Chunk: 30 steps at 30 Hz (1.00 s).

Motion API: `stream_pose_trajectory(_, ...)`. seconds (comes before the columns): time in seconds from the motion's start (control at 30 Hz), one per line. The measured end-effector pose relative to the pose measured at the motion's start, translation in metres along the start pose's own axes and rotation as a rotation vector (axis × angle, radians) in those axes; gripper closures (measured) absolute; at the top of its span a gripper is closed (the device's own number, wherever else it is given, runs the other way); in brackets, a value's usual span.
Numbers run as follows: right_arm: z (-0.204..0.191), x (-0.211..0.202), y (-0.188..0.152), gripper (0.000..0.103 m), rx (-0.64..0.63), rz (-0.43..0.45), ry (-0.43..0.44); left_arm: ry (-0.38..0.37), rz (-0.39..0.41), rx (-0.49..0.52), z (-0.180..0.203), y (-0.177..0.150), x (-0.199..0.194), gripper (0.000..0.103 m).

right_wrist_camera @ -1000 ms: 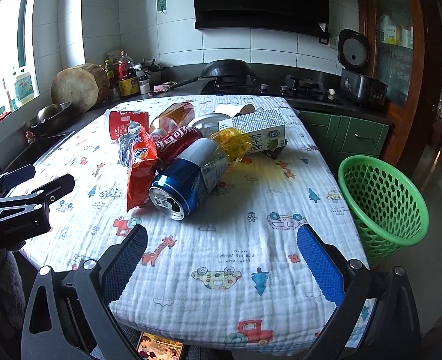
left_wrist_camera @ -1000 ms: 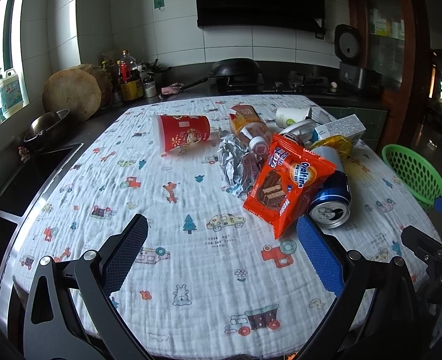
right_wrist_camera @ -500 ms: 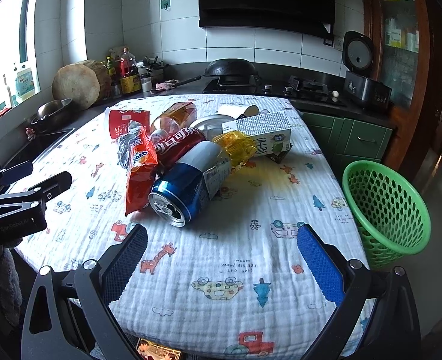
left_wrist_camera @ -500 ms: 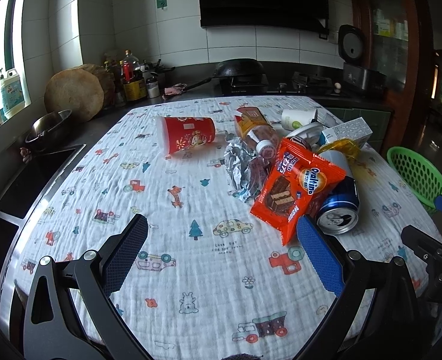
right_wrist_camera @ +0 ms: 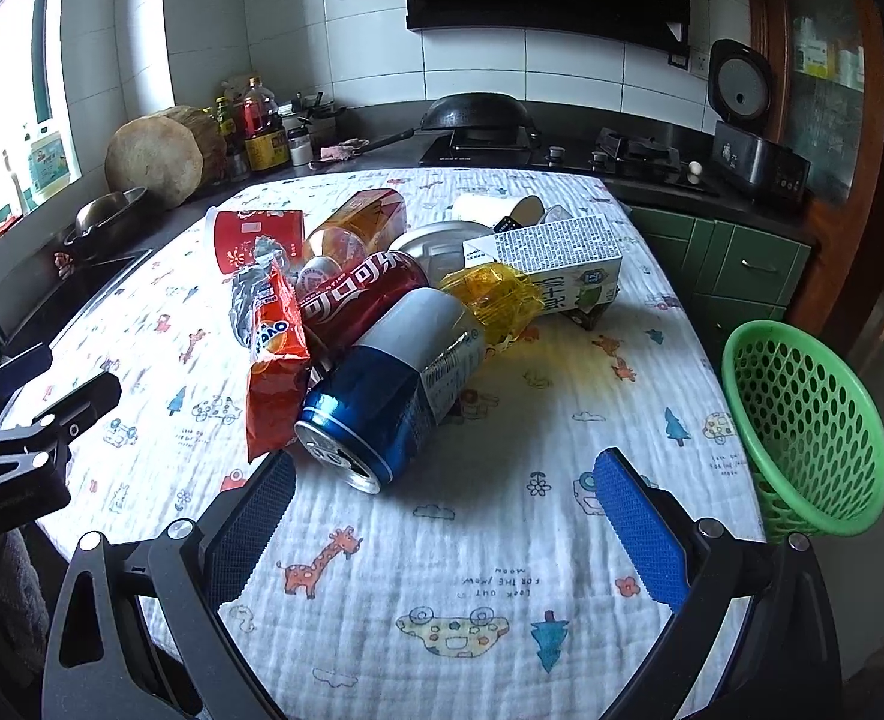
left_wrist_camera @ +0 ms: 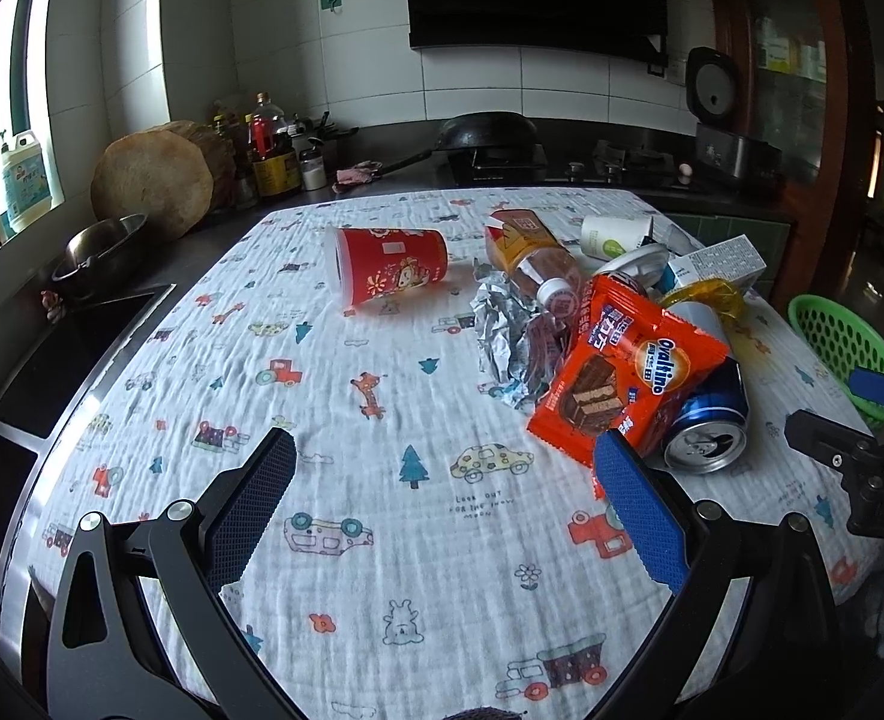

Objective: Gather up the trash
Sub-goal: 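Grasp the blue-silver can with the right tool while the left tool approaches the orange wrapper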

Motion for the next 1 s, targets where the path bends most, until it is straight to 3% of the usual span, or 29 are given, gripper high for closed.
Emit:
stream_pose_trajectory(0.5, 0.013, 0.055, 0.034, 0.008, 0.152, -0.124, 0.096, -0.021, -0.006, 0.024, -0.001, 0.003, 0.015, 0.005)
stream_pose_trajectory(0.7, 0.015, 0.080, 0.036, 0.020, 0.250, -0.201, 0.163, -0.036, -0.012, 0.031, -0.004, 0.002, 0.018, 0.005)
stream_pose_trajectory(1.0, 0.011, 0.100, 0.039, 0.020, 0.302, -0.265, 0.199, -0.112, -0.026, 0.075, 0.010, 0.001, 0.025, 0.005)
Point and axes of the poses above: each gripper's, at about its wrist camera, not at the fingertips, and x roughly the way its jaws point, z to its right, y to its top, the point moved 8 cm from there along x, roughly the way its jaws point, and after that the axes turned 4 degrees about -x, right-handed, at the moved point
